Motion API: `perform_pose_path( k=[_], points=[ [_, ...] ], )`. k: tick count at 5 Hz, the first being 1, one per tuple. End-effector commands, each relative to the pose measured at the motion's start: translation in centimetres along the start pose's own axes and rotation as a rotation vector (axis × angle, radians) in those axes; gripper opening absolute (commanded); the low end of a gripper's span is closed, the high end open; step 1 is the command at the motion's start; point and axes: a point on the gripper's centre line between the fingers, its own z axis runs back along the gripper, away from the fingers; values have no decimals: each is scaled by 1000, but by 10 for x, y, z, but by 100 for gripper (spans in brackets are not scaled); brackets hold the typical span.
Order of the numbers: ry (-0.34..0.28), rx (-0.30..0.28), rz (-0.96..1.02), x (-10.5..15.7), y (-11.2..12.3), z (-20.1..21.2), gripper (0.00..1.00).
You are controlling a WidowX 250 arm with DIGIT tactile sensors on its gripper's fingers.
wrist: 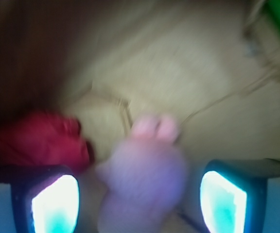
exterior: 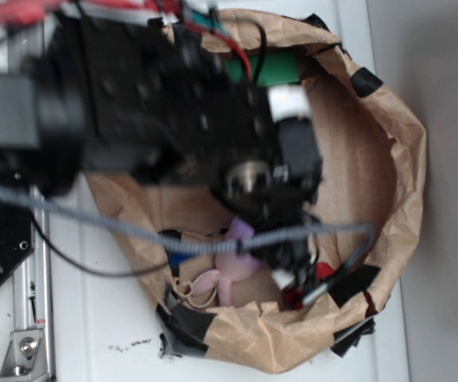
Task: Grab the pink bunny.
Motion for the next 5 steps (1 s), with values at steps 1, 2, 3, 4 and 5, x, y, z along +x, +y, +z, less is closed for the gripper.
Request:
perform_pose_path(
  k=[1,2,3,4,5],
  points=[
    [145,63,-206,-54,-13,-29,0],
    [128,57,-242,-55,-18,-28,0],
    [59,86,-243,-37,-27,-7,0],
    [-45,126,-190,-8,-12,44,0],
    [-137,166,-118,17,13,102,0]
  ],
)
